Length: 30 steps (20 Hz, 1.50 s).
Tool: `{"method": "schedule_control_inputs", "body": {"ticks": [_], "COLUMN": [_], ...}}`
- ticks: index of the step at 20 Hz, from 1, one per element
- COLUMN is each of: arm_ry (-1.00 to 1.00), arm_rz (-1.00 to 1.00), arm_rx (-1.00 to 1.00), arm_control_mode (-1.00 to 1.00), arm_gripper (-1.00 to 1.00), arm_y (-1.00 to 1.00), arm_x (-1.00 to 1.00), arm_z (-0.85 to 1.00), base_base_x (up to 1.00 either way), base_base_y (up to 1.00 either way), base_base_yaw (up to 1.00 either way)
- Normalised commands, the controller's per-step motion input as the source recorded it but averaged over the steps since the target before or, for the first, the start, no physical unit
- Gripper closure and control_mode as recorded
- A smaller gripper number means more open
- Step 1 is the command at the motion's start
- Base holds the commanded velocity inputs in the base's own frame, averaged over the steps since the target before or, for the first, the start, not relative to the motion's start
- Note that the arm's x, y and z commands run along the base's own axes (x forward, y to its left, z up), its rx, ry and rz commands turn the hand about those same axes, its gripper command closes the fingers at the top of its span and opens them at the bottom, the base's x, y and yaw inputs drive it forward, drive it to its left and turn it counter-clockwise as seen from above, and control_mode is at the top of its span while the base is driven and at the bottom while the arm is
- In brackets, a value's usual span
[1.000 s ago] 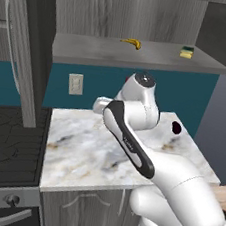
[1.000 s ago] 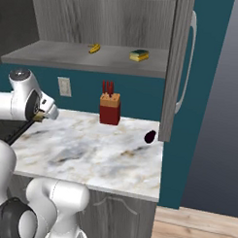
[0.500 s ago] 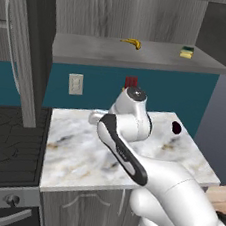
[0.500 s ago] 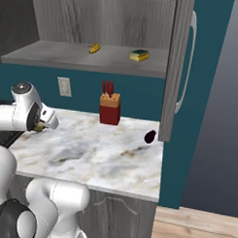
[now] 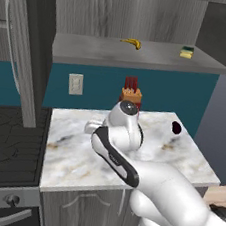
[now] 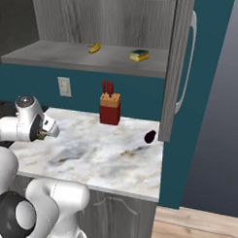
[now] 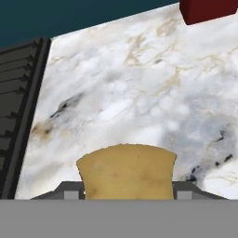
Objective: Pick the sponge and sponge from the cabinet and place them on the counter.
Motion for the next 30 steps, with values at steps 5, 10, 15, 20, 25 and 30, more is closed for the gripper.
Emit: {"method": "schedule_control_inputs", "body": {"ticks": [5,10,15,20,25,30], "arm_ry": [0.05,0.03,0.01,0.02,0.03,0.02], "arm_rz": [0.0,0.0,0.0,0.0,0.01,0.01], "arm_rx": [0.0,0.0,-0.04,-0.03,0.0,0.0], "arm_control_mode": [-1.0,-1.0,-1.0,-1.0,-1.0,-1.0], "arm_gripper": [1.0,1.0,1.0,1.0,1.0,1.0], "arm_y": [0.06,0.06,0.16,0.07,0.0,0.0], "arm_x": [0.21,0.09,0.08,0.07,0.05,0.08], "arm_z": [-0.29,-0.29,-0.33,-0.32,-0.29,-0.29], "base_base_x": [0.0,0.0,0.0,0.0,0.0,0.0], "base_base_y": [0.0,0.0,0.0,0.0,0.0,0.0], "base_base_yaw": [0.0,0.0,0.0,0.0,0.0,0.0]}}
